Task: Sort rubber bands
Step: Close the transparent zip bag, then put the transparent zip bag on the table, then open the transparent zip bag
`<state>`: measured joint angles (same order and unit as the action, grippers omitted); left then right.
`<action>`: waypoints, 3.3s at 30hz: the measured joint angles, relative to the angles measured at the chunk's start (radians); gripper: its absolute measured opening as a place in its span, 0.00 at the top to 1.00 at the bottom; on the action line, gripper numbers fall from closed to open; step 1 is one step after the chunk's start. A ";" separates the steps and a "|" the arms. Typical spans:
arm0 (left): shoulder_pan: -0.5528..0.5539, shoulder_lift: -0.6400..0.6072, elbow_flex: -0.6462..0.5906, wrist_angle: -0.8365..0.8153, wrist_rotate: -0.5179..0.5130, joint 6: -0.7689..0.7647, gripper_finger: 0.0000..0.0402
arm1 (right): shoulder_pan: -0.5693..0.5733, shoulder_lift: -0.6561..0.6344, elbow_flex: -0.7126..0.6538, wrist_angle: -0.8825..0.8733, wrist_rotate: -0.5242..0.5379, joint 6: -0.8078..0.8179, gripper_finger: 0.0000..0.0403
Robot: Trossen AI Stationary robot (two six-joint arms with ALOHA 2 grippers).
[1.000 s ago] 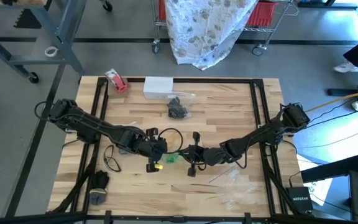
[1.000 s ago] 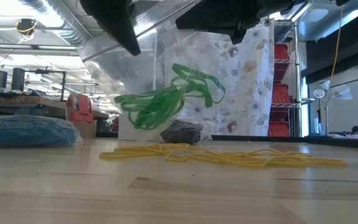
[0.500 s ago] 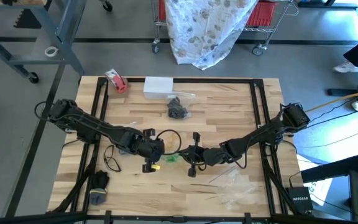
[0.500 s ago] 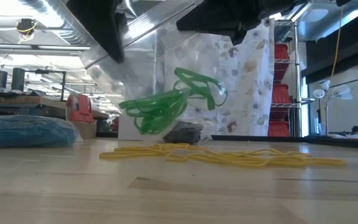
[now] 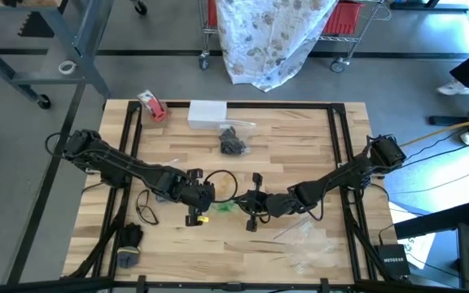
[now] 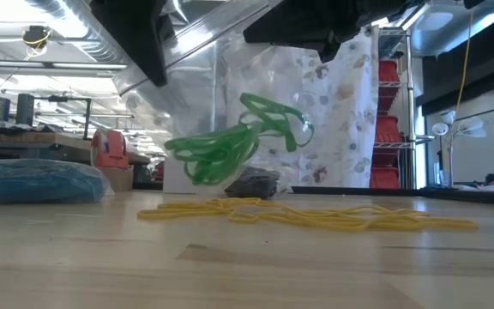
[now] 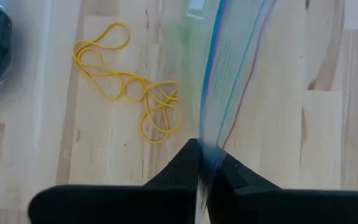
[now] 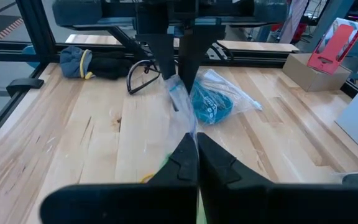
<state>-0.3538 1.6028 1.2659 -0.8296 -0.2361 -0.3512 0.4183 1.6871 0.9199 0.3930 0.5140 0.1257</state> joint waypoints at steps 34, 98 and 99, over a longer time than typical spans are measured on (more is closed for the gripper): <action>0.001 0.000 0.000 -0.129 0.016 -0.039 0.95 | 0.000 0.000 0.000 -0.002 0.015 0.004 1.00; 0.114 -0.309 -0.619 0.851 -0.428 0.335 0.82 | 0.165 -0.288 -0.035 -1.025 -0.439 0.479 0.49; 0.114 -0.309 -0.619 0.843 -0.427 0.329 0.82 | 0.191 -0.279 -0.035 -1.027 -0.452 0.477 0.49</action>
<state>-0.2394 1.2938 0.6467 0.0133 -0.6631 -0.0224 0.6090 1.4077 0.8845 -0.6336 0.0616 0.6022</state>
